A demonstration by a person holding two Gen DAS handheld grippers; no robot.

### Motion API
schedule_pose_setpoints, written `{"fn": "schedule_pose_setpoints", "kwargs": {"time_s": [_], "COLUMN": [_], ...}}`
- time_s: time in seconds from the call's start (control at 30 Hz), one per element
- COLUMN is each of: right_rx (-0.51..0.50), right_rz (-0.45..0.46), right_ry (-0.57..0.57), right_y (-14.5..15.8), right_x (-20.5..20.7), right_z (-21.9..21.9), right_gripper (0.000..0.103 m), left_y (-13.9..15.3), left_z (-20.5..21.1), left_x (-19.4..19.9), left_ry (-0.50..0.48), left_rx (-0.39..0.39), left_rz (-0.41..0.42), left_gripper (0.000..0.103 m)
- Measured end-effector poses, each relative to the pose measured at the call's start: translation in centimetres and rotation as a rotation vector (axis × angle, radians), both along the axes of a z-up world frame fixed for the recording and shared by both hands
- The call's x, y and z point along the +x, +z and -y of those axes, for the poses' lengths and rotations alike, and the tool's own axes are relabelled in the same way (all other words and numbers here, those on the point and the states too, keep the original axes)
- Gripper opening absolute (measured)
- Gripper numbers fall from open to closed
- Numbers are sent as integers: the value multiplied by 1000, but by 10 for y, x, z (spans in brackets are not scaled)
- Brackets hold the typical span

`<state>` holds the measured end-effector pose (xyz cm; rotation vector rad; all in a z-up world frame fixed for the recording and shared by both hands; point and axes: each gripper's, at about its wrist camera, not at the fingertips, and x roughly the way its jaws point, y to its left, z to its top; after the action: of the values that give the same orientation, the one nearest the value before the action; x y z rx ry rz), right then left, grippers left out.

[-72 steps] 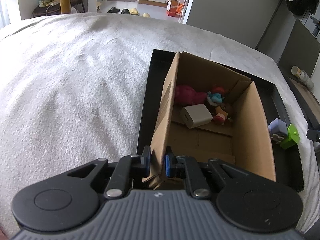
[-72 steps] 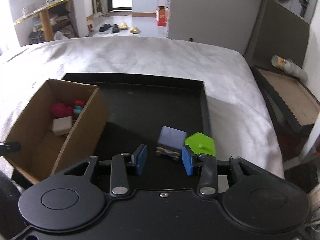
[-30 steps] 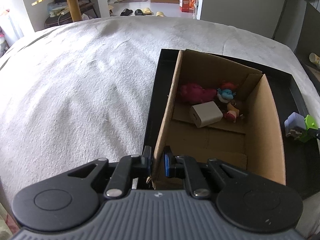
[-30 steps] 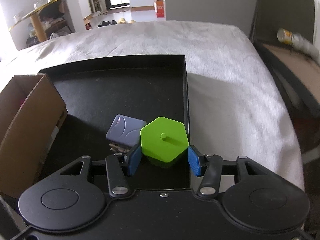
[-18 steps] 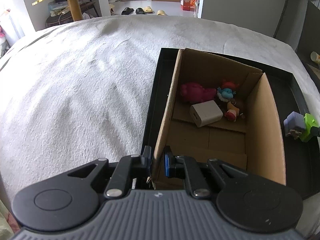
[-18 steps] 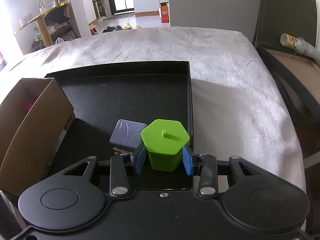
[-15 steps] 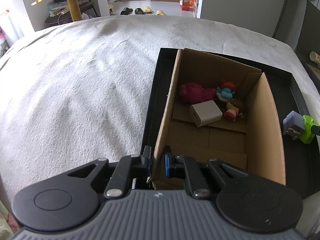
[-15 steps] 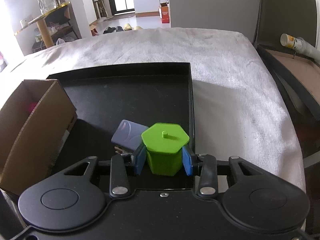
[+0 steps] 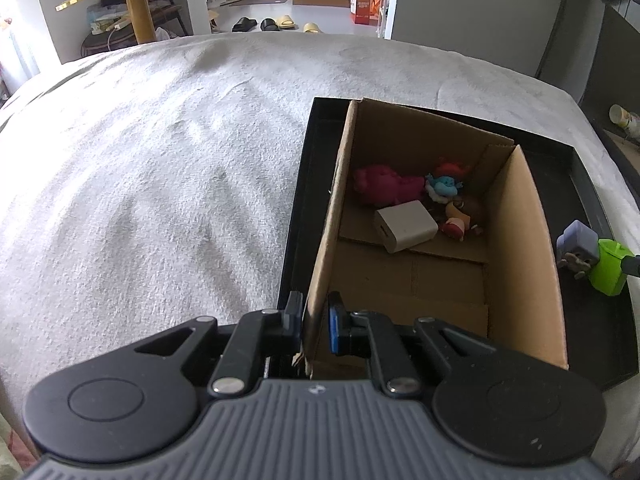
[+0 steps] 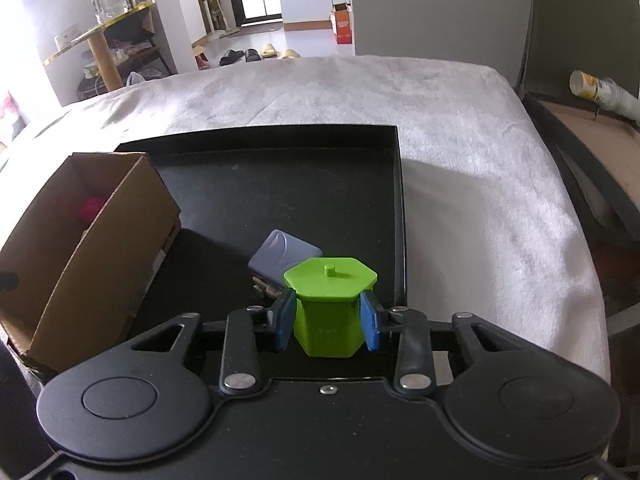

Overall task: Organize rigid objects
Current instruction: 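Adjust the right gripper grip on the green hexagonal container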

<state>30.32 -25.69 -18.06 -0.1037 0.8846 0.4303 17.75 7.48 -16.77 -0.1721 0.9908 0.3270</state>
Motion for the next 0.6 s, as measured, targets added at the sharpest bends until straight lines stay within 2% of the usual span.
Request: {"fn": "schedule_pose_setpoints", "kwargs": {"time_s": [0.07,0.1,0.33,0.37,0.4,0.43,0.5,0.6], "right_rx": [-10,-12,-53,-60,-67,-69,-79,-92], "right_rz": [10,6,-18,-12,-7,-2,11,10], "right_ry": [11,16,40,41,40,38,31,39], "right_y": [2,3,-5,-4,-4,-3,-2,-5], "right_x": [-2,-1,-1,-2,-3,-3,-3,2], "right_z": [-3,-3,-15,-16,-16,-16,-17,-19], "right_gripper": [12,7,9,11,21,38,59,61], "left_y": [0,0,-1,-1,-1,-1,-1,-1], "left_z": [0,0,-3,-4,-5,-5,-6,-7], "left_x": [0,0,-2,-3,-3,-3,-3,-3], "left_ry": [1,1,-4,-4,-4,-3,-4,-5], "left_rx": [-2,-2,-19,-22,-26,-29,-35,-41], "left_rz": [1,2,14,15,18,20,24,25], "left_gripper": [12,12,12,12,12,12,12,12]}}
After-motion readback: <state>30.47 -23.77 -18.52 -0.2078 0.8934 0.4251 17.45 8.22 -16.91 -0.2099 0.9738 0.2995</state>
